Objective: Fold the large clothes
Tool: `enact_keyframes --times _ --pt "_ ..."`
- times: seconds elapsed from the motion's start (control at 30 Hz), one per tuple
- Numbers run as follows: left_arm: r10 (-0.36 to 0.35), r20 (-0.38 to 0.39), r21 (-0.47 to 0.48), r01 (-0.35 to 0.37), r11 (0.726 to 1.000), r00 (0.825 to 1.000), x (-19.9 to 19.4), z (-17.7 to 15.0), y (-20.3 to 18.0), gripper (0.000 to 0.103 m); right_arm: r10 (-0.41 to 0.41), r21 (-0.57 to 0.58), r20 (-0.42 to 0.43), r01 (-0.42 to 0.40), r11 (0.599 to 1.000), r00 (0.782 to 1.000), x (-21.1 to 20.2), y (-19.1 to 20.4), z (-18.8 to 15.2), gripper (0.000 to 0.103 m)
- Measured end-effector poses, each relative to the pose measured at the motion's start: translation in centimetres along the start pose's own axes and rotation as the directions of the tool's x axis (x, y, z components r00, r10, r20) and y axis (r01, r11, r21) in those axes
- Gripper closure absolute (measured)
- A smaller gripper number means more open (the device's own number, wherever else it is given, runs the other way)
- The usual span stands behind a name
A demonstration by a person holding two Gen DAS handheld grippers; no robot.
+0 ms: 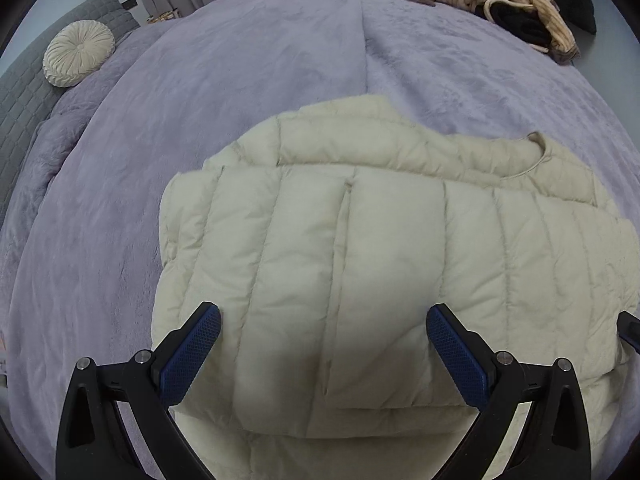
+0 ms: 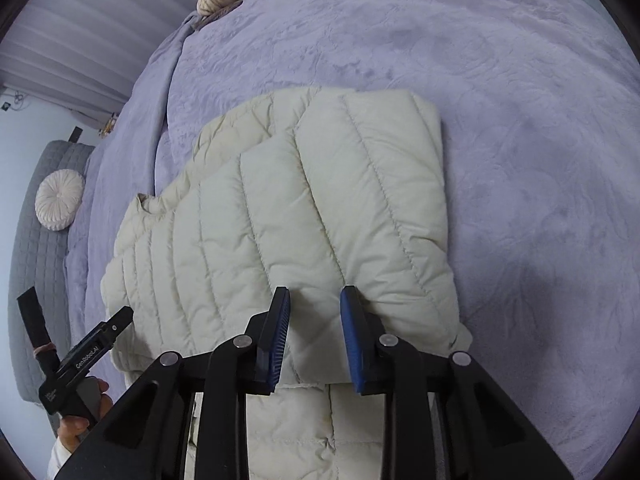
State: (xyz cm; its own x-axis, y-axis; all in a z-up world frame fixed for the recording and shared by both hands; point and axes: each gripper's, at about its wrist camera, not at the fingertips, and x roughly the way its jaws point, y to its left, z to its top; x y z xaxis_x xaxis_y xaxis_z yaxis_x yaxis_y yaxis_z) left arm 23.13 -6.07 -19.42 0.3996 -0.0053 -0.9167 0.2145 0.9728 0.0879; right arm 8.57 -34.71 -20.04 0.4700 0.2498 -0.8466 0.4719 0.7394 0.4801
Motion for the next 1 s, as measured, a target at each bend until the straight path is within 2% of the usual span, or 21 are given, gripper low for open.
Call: enact_keyframes --times 0.17,0.33,0.47,0.67,0.73,0.87,1.0 --pt "0.009 -0.011 -0.004 -0.01 1.0 1.0 0.5 -1.1 1.0 0.0 -0.027 -0.07 -0.02 0.025 0.997 0.999 1.3 1.1 -0.6 0.074" --pt "0.015 -0.004 0.042 -0.015 0.999 1.0 0.2 -1.9 0.4 0.0 -0.054 -0.088 -0.04 0.051 0.995 0.998 1.2 0.6 -0.7 0.077" --pt "0.007 -0.016 0.029 -0.007 1.0 1.0 -0.3 -2.3 0.7 0.0 -0.08 -0.102 -0.054 0.074 0.992 0.995 1.5 0.2 -0.6 0.077" --pt "0.0 0.069 -0.039 0.003 0.999 0.998 -3.1 -0.8 2.7 0.0 -0.085 -0.128 -0.042 0.079 0.989 0.996 0.1 1.0 -0.9 0.077" --pt "0.014 0.048 -0.022 -0.013 1.0 0.999 -2.3 -0.2 2.5 0.0 -0.072 -0.136 -0.024 0.069 0.988 0.997 -0.7 1.5 -1.0 0.076" --pt "0.105 -0.008 0.049 -0.104 0.993 0.994 1.1 -1.2 2.0 0.0 -0.101 -0.127 -0.016 0.098 0.987 0.995 -0.5 1.4 -0.8 0.074" --pt "0.066 -0.033 0.001 -0.066 0.998 0.997 2.0 -1.8 3.3 0.0 -0.117 -0.1 -0.062 0.111 0.989 0.991 2.0 -0.4 -1.0 0.077"
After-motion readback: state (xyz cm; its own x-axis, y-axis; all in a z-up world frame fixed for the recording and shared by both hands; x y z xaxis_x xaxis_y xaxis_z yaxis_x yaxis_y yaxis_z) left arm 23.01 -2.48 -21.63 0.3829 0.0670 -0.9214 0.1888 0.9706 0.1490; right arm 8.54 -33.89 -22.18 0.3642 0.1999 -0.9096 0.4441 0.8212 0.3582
